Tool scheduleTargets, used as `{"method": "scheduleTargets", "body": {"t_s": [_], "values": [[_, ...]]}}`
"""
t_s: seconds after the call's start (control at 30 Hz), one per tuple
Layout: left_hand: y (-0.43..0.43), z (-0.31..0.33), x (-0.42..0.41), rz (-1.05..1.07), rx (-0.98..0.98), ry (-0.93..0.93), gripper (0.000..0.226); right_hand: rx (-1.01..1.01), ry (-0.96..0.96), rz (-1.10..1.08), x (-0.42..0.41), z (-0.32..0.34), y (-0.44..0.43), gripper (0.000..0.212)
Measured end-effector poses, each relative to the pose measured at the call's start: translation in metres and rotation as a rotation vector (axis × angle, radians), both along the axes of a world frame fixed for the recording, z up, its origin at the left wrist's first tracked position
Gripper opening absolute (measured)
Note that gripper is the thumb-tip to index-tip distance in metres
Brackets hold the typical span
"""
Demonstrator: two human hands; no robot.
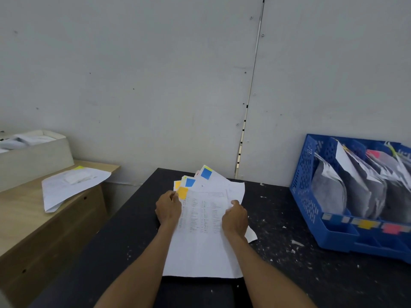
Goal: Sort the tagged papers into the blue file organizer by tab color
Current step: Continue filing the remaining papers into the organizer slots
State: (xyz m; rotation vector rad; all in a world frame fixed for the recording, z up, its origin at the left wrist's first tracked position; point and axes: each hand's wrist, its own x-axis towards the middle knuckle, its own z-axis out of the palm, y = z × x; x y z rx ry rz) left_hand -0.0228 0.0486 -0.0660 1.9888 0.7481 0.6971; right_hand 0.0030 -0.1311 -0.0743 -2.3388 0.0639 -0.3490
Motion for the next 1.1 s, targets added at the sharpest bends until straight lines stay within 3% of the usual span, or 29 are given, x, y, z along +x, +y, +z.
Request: {"method": "scheduleTargets", "body": {"t_s": [0.17,0.23,0.33,0.5,0.63,0.8,0.9,1.0,1.1], "values": [[-0.012,0.025,0.005,-0.066,-0.050,-0.221,0.024,0.121,-0.134,-0.001,0.003,0.009,-0.007,0.041],[-0.022,0.045,0.009,-0.093,-0.071,-0.296,0.024,0.263,-0.144,0.065,0.004,0.022,-0.013,0.052],[-0.042,0.077,0.022,-0.124,-0.120,-0.414,0.023,0.632,-0.027,0.248,0.009,0.051,-0.031,0.055],[-0.087,0.134,0.058,-0.121,-0.245,-0.506,0.017,0.931,0.145,0.429,0.022,0.109,-0.097,0.042],[-0.159,0.169,0.082,-0.281,-0.204,-0.505,0.019,0.727,0.017,0.306,0.029,0.161,-0.167,0.021],[-0.275,0.180,0.088,-0.544,-0.267,-0.343,0.040,0.620,-0.454,-0.060,0.030,0.236,-0.260,0.018],[-0.322,0.165,0.098,-0.753,0.045,-0.236,0.028,0.506,-0.628,-0.237,0.027,0.268,-0.300,0.027],[-0.361,0.154,0.103,-0.783,0.439,-0.179,0.026,0.450,-0.756,-0.305,0.023,0.287,-0.328,0.020],[-0.391,0.148,0.106,-0.857,0.602,-0.047,0.028,0.399,-0.874,-0.325,0.022,0.295,-0.342,0.016]]}}
